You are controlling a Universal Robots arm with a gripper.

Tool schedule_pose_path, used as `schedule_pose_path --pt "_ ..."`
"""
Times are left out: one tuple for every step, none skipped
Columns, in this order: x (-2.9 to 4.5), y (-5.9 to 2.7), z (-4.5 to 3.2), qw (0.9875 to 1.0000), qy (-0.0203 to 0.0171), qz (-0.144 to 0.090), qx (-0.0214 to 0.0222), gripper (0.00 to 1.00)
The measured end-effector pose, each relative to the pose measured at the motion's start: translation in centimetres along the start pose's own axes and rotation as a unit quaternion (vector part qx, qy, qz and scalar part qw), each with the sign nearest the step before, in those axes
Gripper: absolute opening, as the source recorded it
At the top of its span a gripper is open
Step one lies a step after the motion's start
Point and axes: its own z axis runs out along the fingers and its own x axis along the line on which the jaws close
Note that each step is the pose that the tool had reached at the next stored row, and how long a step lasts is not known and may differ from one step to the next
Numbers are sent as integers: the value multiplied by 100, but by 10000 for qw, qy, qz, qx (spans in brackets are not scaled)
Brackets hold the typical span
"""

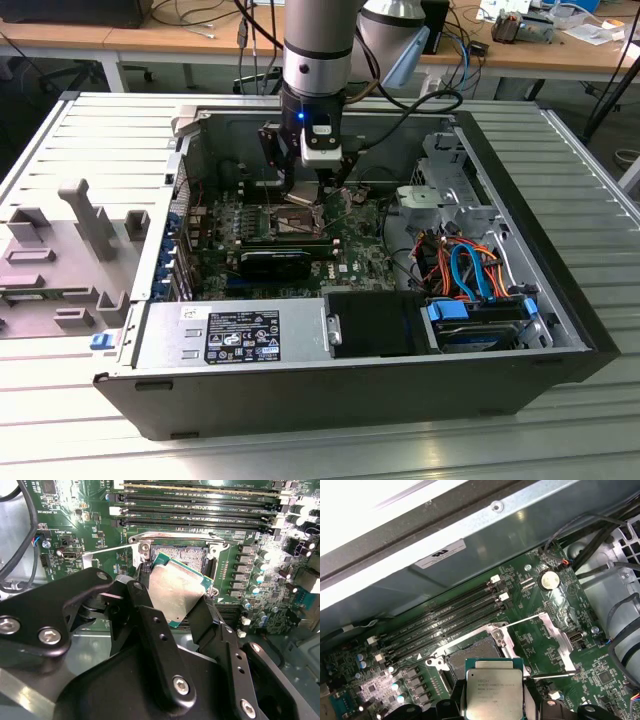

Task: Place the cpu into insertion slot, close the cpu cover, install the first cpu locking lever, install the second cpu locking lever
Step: 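Place the cpu into insertion slot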

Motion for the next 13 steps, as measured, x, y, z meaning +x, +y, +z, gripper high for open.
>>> schedule_pose_path --pt "0 0 0 10000 0 10 0 55" --pt "0 0 0 10000 0 19 0 55" --pt "0 0 0 10000 0 28 0 55" --pt "0 0 0 10000 1 38 -1 55" --pt "0 0 0 10000 1 61 -1 55" --pt "0 0 0 10000 1 78 -2 55" --pt "0 0 0 10000 1 89 -2 55" --pt "0 0 0 10000 1 99 -2 55" --pt "0 0 0 9999 1 114 -2 55" --pt "0 0 0 9999 2 123 -2 55" --pt "0 0 0 9999 2 134 -3 55" --pt "0 0 0 9999 2 147 -3 55" --pt "0 0 0 9999 2 157 -3 55"
